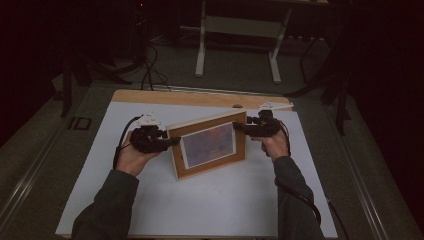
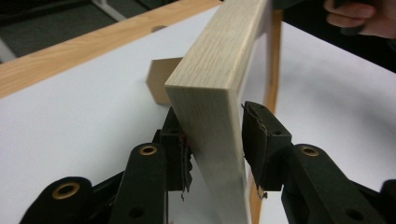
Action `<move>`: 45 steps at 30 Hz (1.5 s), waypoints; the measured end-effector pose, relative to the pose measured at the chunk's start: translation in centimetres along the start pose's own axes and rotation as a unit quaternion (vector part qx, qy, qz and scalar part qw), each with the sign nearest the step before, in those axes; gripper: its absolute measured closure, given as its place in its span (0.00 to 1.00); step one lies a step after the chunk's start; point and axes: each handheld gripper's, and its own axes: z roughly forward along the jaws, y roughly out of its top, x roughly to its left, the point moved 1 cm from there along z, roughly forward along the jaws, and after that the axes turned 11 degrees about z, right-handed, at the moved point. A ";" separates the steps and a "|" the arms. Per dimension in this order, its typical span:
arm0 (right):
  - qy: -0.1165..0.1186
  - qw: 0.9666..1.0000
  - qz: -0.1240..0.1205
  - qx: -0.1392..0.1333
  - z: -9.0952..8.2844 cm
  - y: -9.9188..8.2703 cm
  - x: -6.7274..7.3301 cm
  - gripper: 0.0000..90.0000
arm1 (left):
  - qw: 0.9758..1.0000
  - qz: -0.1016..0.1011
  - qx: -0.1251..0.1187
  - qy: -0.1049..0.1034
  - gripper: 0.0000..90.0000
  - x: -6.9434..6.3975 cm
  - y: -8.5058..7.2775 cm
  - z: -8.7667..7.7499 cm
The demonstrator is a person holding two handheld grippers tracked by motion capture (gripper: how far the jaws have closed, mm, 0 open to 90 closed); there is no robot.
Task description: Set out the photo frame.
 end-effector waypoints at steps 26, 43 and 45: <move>-0.042 0.999 0.014 -0.016 -1.5 -1.3 0.8 0.68 | 1.000 -0.001 -0.009 0.026 0.68 0.6 -0.1 0.6; -0.071 0.997 0.024 -0.028 -2.4 -2.7 2.2 0.69 | 0.999 -0.017 -0.020 0.034 0.65 1.9 0.1 1.3; -0.073 0.997 0.027 -0.029 -2.7 -2.9 2.3 0.69 | 0.999 -0.017 -0.018 0.036 0.65 2.0 0.2 1.5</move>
